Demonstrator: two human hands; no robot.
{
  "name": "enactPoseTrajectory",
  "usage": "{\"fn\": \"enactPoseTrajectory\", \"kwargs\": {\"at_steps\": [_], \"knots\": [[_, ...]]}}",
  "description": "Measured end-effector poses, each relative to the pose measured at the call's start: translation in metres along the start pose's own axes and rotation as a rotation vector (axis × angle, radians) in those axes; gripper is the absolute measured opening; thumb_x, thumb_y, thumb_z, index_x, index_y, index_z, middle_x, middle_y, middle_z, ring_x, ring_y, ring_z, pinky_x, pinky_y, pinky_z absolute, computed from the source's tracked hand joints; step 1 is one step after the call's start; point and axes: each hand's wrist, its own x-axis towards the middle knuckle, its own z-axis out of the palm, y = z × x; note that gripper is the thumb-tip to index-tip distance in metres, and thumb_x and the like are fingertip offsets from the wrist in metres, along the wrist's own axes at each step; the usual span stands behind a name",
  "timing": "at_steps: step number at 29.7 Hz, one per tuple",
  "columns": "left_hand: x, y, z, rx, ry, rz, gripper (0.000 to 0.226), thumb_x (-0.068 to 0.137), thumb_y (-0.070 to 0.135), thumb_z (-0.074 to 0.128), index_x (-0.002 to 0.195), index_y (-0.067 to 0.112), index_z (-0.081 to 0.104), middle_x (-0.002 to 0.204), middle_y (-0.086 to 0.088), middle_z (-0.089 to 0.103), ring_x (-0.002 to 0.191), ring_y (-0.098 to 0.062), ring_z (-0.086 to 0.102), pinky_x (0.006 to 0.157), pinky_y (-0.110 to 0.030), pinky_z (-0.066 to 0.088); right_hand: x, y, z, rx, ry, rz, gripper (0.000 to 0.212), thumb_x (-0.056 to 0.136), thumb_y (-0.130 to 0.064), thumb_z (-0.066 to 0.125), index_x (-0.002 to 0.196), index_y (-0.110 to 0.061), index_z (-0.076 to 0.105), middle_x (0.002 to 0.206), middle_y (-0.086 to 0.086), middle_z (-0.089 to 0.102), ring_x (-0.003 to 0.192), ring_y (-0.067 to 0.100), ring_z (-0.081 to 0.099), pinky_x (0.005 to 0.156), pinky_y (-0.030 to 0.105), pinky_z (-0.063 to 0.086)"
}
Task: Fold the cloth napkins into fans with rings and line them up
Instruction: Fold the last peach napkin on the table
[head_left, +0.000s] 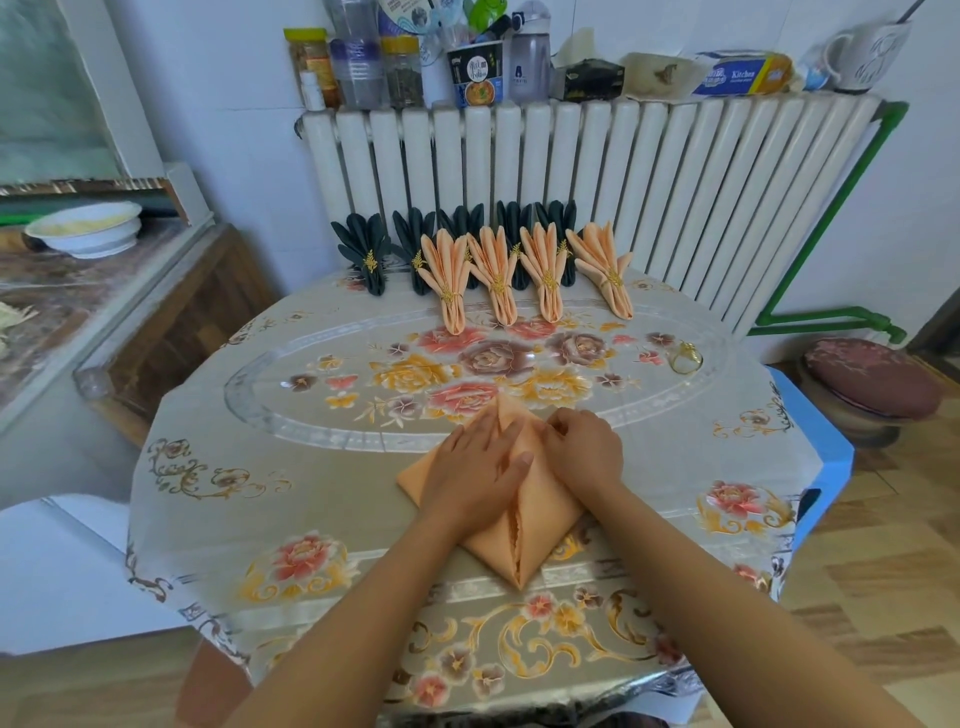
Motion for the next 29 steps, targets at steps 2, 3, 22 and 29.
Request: {"fn": "enactPoseTrajectory", "kwargs": {"at_steps": [2, 3, 22, 29], "knots": [[0.000, 0.000, 0.000, -0.001, -0.005, 0.002, 0.055, 0.100, 0.052, 0.021, 0.152, 0.037, 0.009, 0.161, 0.004, -0.006, 0.146, -0.007, -0.007, 0.118, -0.030, -0.004, 0.001, 0.000, -0.002, -0.006, -0.025, 0.004, 0.028, 0.095, -0.038, 0.045, 0.086, -0.023, 0.067, 0.095, 0.003, 0.062, 0.082, 0.020, 0.057, 0.076, 0.036, 0.048], [0.000, 0.000, 0.000, 0.001, -0.010, 0.003, 0.055, 0.100, 0.052, 0.021, 0.152, 0.037, 0.009, 0.161, 0.004, -0.006, 0.147, -0.007, -0.007, 0.118, -0.030, -0.004, 0.001, -0.001, -0.002, -0.026, -0.028, 0.000, 0.030, 0.096, -0.036, 0.043, 0.092, -0.020, 0.069, 0.098, 0.003, 0.060, 0.085, 0.021, 0.057, 0.078, 0.037, 0.048], [0.001, 0.002, 0.001, 0.117, -0.052, -0.008, 0.057, 0.100, 0.051, 0.021, 0.152, 0.034, 0.007, 0.161, 0.003, -0.009, 0.147, -0.009, -0.010, 0.119, -0.033, -0.005, -0.003, -0.003, 0.004, -0.065, 0.091, 0.011, 0.028, 0.093, -0.040, 0.050, 0.098, -0.017, 0.065, 0.104, 0.001, 0.056, 0.098, 0.020, 0.052, 0.079, 0.032, 0.045], [0.003, 0.001, 0.002, 0.197, -0.073, 0.000, 0.060, 0.100, 0.049, 0.020, 0.153, 0.029, 0.000, 0.160, 0.008, -0.012, 0.146, -0.011, -0.013, 0.119, -0.035, -0.005, -0.006, -0.003, 0.007, -0.178, 0.129, -0.029, 0.024, 0.094, -0.038, 0.049, 0.108, -0.019, 0.055, 0.113, 0.004, 0.054, 0.107, 0.023, 0.046, 0.087, 0.032, 0.034]]}}
